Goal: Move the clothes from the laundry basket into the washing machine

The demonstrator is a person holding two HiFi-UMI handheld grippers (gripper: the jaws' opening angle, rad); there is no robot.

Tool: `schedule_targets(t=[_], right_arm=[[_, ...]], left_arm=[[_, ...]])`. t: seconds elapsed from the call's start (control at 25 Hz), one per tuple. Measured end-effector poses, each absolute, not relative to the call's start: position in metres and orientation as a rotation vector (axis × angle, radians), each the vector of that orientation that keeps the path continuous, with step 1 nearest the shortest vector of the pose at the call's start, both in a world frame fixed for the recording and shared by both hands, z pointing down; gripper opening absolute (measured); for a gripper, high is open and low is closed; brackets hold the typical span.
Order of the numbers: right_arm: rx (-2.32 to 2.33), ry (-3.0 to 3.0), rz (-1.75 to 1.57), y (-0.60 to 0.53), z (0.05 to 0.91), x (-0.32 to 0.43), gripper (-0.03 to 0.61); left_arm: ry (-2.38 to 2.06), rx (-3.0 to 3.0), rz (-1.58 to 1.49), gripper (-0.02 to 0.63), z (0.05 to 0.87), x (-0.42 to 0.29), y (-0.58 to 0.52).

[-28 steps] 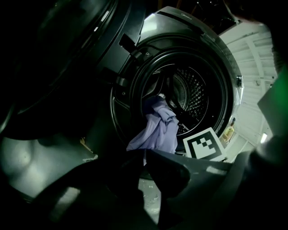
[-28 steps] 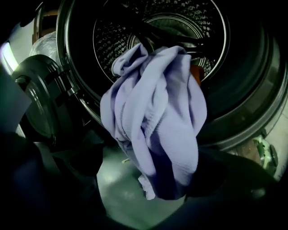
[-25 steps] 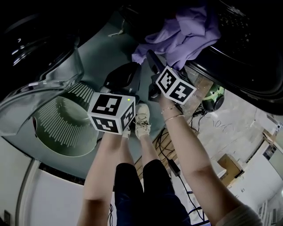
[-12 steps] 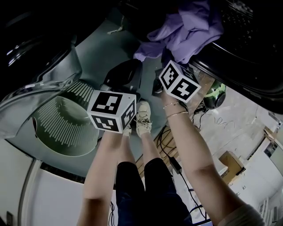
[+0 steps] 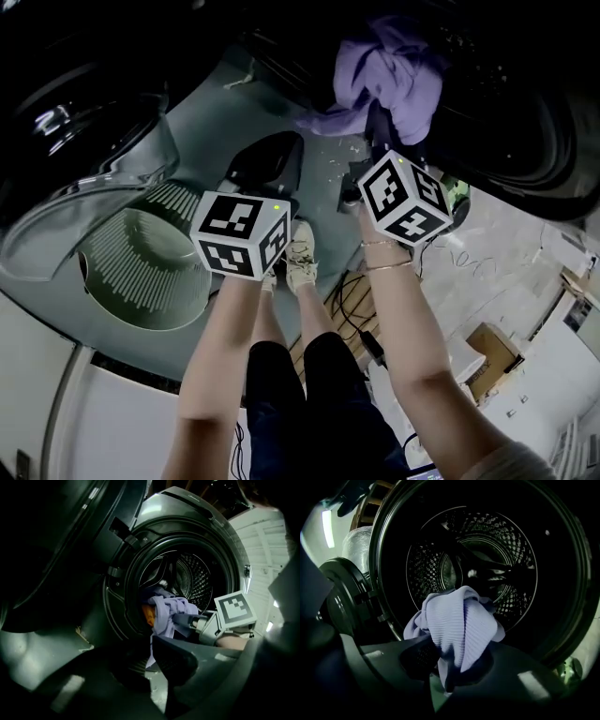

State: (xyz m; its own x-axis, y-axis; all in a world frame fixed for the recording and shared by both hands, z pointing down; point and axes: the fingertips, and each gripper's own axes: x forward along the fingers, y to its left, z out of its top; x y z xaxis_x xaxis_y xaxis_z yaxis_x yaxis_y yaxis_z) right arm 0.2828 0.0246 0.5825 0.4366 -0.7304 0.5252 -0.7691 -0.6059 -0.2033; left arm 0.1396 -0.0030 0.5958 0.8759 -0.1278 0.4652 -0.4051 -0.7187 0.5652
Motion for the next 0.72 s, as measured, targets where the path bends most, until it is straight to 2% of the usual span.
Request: schedule_targets(t=[0.4, 0.72], right_arm=[[2.718, -1.389, 0.523, -0.021, 0.492, 0.350, 0.083], [2.807, -1.392, 0.446, -0.042, 0.479, 0.376, 0.084]], left_arm=[[-0.338, 2.398, 0.497, 0.011, 0.564, 0.160, -0.008], [-0.335, 2.406, 0.486, 0.011, 0.564, 0.166, -0.016]])
